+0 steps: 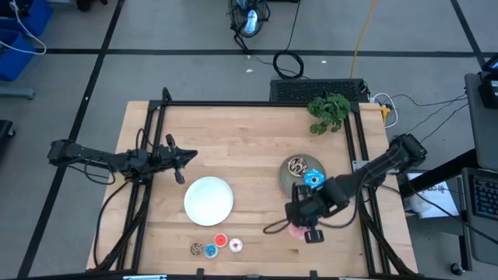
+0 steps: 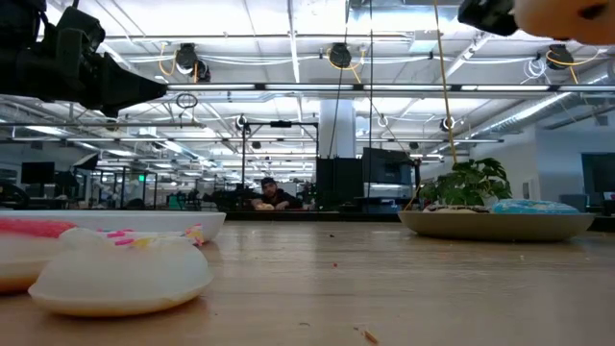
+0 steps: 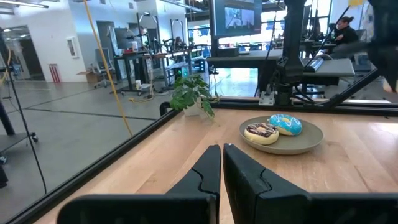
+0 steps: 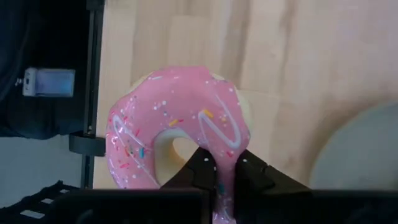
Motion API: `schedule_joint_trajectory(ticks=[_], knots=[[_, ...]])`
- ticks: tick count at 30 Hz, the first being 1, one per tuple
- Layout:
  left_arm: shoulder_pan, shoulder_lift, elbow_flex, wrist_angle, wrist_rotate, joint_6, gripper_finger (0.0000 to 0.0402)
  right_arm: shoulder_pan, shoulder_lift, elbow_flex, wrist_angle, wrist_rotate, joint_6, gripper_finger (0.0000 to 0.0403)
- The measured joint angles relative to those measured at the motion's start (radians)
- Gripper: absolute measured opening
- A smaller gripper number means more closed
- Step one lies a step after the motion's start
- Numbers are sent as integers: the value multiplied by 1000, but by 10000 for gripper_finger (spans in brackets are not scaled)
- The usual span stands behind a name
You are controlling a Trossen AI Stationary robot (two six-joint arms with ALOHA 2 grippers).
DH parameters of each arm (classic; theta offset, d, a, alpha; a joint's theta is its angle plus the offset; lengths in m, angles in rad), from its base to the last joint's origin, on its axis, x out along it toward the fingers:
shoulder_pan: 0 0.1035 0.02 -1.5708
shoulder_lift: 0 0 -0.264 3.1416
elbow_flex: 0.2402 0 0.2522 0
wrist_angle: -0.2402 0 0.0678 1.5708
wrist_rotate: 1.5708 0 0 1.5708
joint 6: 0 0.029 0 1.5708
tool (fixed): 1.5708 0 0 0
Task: Pick & Place donuts
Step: Put the large pink donut on the gray plate
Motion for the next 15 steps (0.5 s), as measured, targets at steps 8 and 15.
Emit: schedule_joint_trajectory(ticks=[8, 15], knots=[[0, 0, 0, 0, 0, 5, 26, -106, -102, 1, -100, 6, -20, 19], [0, 0, 0, 0, 0, 4, 26, -180, -125, 1, -203, 29, 0, 19]])
